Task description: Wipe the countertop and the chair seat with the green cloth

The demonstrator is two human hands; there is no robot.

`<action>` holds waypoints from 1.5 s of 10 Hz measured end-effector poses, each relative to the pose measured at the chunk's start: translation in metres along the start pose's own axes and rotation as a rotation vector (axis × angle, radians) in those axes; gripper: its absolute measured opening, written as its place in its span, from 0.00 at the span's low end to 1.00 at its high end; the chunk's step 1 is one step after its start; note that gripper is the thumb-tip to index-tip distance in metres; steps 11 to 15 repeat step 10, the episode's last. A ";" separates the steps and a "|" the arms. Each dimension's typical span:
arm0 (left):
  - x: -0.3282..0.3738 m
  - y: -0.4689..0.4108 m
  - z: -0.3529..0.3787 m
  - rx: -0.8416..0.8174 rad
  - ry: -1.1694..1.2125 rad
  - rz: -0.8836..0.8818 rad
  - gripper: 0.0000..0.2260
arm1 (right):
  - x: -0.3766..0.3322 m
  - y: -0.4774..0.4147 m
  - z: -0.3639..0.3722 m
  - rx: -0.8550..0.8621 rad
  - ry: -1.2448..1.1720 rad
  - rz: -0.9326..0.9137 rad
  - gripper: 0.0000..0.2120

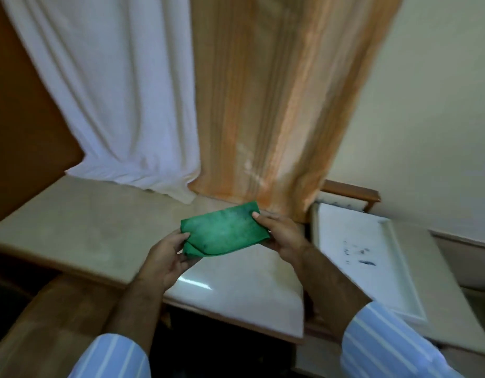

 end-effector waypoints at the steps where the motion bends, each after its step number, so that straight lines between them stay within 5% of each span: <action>1: -0.025 -0.019 0.070 -0.070 -0.098 -0.036 0.11 | -0.017 0.010 -0.078 0.125 0.023 -0.017 0.11; 3: -0.096 -0.058 0.207 -0.152 -0.305 -0.078 0.14 | -0.028 0.025 -0.245 0.328 0.225 -0.028 0.16; 6: -0.198 -0.110 0.305 0.021 -0.624 -0.076 0.08 | 0.015 0.020 -0.395 0.283 0.570 0.112 0.11; 8: -0.221 -0.123 0.309 0.101 -0.917 0.011 0.08 | 0.036 0.014 -0.408 0.165 0.897 0.144 0.14; 9: -0.208 -0.130 0.318 0.206 -1.348 0.208 0.10 | 0.024 0.012 -0.410 0.170 1.089 0.092 0.18; 10: -0.180 -0.128 0.346 0.248 -1.536 0.400 0.22 | -0.018 0.005 -0.410 0.189 1.222 -0.052 0.24; 15: -0.180 -0.128 0.346 0.248 -1.536 0.400 0.22 | -0.018 0.005 -0.410 0.189 1.222 -0.052 0.24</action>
Point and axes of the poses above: each hand's wrist, its own y-axis away from the middle knuckle, its own z-axis out of the palm, x = y × z, the point moved 4 cm from there along -y, towards the middle knuckle, and after that the axes turned 12 degrees about -z, right-handed, at the moved point
